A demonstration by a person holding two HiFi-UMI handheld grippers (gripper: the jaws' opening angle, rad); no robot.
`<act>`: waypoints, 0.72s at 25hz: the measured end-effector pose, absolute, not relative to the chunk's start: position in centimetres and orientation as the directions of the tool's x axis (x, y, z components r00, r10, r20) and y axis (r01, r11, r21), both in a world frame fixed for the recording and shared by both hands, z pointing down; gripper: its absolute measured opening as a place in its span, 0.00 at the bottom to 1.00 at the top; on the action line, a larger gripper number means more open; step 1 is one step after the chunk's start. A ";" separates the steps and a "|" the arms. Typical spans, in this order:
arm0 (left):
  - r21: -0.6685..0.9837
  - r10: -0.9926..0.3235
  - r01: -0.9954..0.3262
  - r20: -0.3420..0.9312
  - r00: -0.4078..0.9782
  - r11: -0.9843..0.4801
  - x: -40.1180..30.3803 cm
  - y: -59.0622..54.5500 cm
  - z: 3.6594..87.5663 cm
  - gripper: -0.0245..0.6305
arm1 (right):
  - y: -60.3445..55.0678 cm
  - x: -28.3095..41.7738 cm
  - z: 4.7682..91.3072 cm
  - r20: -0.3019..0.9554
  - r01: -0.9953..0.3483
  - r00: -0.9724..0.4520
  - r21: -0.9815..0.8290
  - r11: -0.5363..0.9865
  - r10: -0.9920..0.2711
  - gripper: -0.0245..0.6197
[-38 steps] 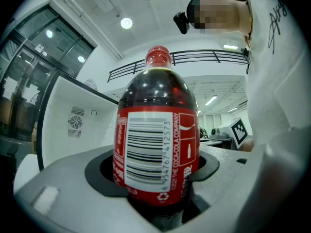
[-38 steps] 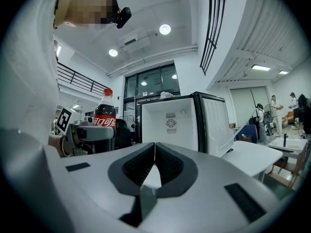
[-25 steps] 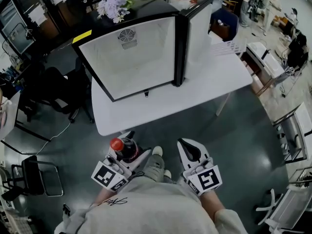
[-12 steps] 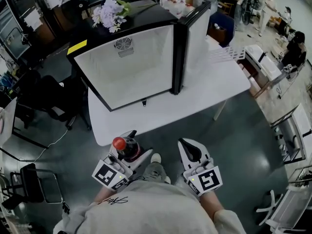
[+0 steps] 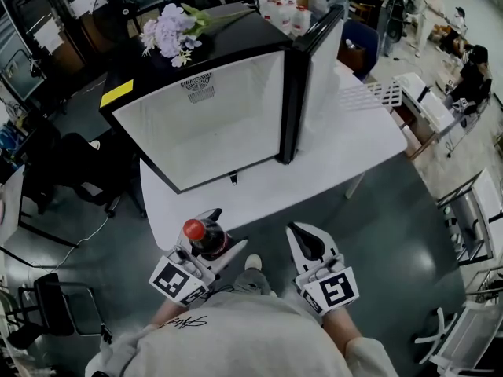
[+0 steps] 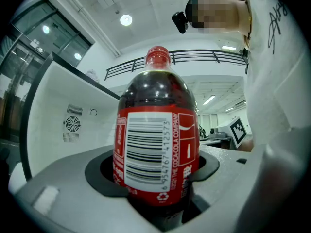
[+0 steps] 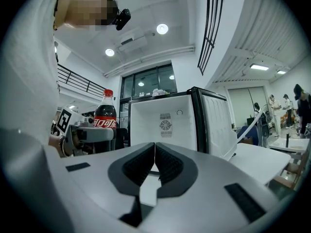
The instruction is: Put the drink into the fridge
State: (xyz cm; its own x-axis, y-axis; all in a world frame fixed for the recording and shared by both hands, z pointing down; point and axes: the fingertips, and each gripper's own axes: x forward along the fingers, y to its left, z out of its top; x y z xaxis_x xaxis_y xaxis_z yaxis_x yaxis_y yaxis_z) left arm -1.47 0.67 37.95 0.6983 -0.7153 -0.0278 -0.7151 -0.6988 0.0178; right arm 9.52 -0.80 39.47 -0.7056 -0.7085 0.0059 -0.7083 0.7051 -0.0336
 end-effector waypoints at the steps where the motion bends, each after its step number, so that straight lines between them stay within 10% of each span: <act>1: 0.019 -0.714 -0.714 -0.029 0.700 -0.700 -1.6 0.2 38.0 0.53 | -1.2 9.3 39.5 0.007 -0.708 -0.706 -0.033 0.705 -0.708 0.05; 18: 0.039 -0.697 -0.696 -0.022 0.716 -0.717 -3.0 -6.4 38.1 0.53 | -7.8 6.9 39.3 0.018 -0.708 -0.706 -0.041 0.705 -0.708 0.05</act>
